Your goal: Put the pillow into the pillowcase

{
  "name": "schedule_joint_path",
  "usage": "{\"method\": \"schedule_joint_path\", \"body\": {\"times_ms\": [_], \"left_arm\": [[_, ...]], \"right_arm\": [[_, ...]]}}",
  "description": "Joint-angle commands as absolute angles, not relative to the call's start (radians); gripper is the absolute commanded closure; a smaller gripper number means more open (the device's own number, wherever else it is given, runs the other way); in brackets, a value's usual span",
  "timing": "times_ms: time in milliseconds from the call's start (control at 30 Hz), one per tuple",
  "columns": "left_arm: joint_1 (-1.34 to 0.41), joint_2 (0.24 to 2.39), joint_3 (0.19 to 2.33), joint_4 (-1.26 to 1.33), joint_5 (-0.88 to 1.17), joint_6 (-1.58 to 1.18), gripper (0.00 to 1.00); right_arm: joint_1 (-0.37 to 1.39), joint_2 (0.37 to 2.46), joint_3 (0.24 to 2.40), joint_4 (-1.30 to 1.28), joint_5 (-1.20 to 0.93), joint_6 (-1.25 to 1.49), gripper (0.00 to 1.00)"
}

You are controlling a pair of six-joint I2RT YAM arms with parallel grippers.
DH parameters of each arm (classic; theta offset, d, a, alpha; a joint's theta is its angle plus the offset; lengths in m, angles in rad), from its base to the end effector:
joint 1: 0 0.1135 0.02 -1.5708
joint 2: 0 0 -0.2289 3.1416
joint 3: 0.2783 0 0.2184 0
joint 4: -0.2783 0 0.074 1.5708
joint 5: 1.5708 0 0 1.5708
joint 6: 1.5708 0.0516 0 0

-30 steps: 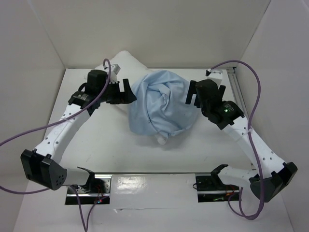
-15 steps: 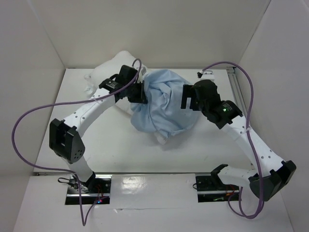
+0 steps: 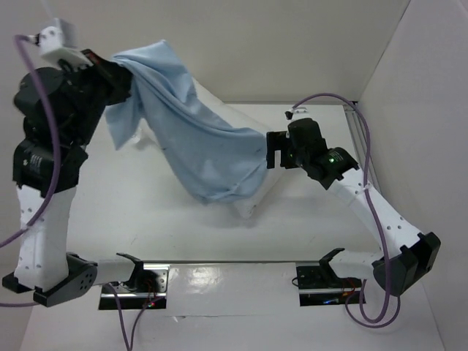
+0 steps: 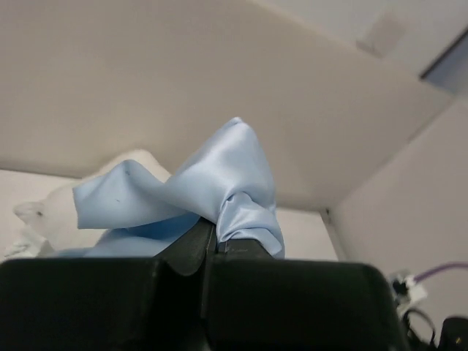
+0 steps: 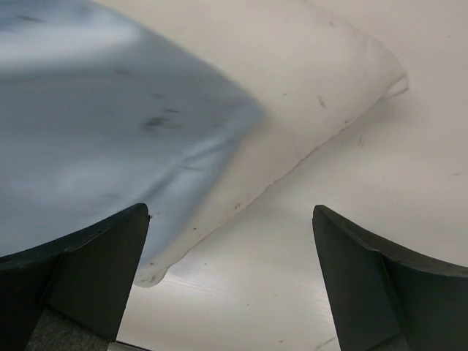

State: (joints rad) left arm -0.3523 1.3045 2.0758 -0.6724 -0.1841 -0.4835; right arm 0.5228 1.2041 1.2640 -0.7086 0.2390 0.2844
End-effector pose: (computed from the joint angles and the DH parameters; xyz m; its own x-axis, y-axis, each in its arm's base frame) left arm 0.1841 -0.0576 0.5360 0.0038 -0.4883 -0.8726 0.1921 0.8568 -0.4786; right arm 0.2165 0.1107 0.3246 -0.5927 -0.0269 -0.8050 -0.1619 0.9830 0.0863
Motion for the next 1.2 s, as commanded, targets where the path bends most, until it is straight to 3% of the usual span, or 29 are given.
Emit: {"method": "schedule_joint_path", "body": {"times_ms": [0, 133, 300, 433, 467, 500, 533, 567, 600, 633, 867, 1000, 1067, 1100, 1133, 1167], "left_arm": [[-0.318, 1.295, 2.106, -0.634, -0.376, -0.512, 1.00], [-0.284, 1.282, 2.145, -0.621, -0.457, -0.491, 1.00], [-0.275, 1.292, 2.169, -0.646, -0.407, -0.480, 1.00], [-0.256, 1.313, 2.145, -0.681, -0.385, -0.480, 1.00], [-0.244, 1.339, 2.145, -0.704, -0.364, -0.480, 1.00], [-0.230, 1.339, 2.145, -0.716, -0.348, -0.470, 1.00], [-0.221, 1.363, 2.145, -0.727, -0.333, -0.469, 1.00], [-0.198, 1.394, 2.155, -0.753, -0.301, -0.460, 1.00], [-0.186, 1.394, 2.155, -0.753, -0.279, -0.460, 1.00], [-0.172, 1.426, 2.155, -0.771, -0.256, -0.460, 1.00], [-0.037, 1.540, 2.121, -0.793, -0.048, -0.502, 1.00], [-0.009, 1.568, 2.088, -0.781, 0.003, -0.523, 1.00], [0.002, 1.568, 2.074, -0.769, 0.003, -0.523, 1.00], [0.011, 1.568, 2.063, -0.769, 0.003, -0.523, 1.00], [0.020, 1.568, 2.063, -0.769, 0.003, -0.523, 1.00], [0.020, 1.568, 2.050, -0.769, 0.003, -0.523, 1.00]], "right_arm": [[0.529, 1.244, 1.307, -0.663, 0.160, 0.232, 0.00], [0.561, 1.311, 1.319, -0.640, 0.124, 0.219, 0.00], [0.629, 1.464, 1.310, -0.546, 0.115, 0.230, 0.00], [0.673, 1.630, 1.322, -0.522, 0.213, 0.293, 0.03], [0.673, 1.679, 1.322, -0.531, 0.265, 0.313, 0.28], [0.673, 1.696, 1.334, -0.531, 0.299, 0.313, 0.28], [0.654, 1.697, 1.350, -0.546, 0.336, 0.348, 0.70], [0.638, 1.697, 1.350, -0.567, 0.398, 0.388, 0.89], [0.620, 1.697, 1.350, -0.581, 0.434, 0.388, 1.00], [0.568, 1.646, 1.350, -0.592, 0.481, 0.423, 1.00], [0.284, 1.235, 1.186, -0.676, 0.572, 0.459, 1.00], [0.258, 1.060, 1.111, -0.713, 0.517, 0.430, 1.00], [0.268, 1.009, 1.111, -0.687, 0.416, 0.375, 0.35], [0.285, 1.009, 1.133, -0.675, 0.381, 0.353, 0.13], [0.297, 1.026, 1.152, -0.664, 0.358, 0.318, 0.00], [0.313, 1.046, 1.193, -0.652, 0.330, 0.292, 0.00]]}}
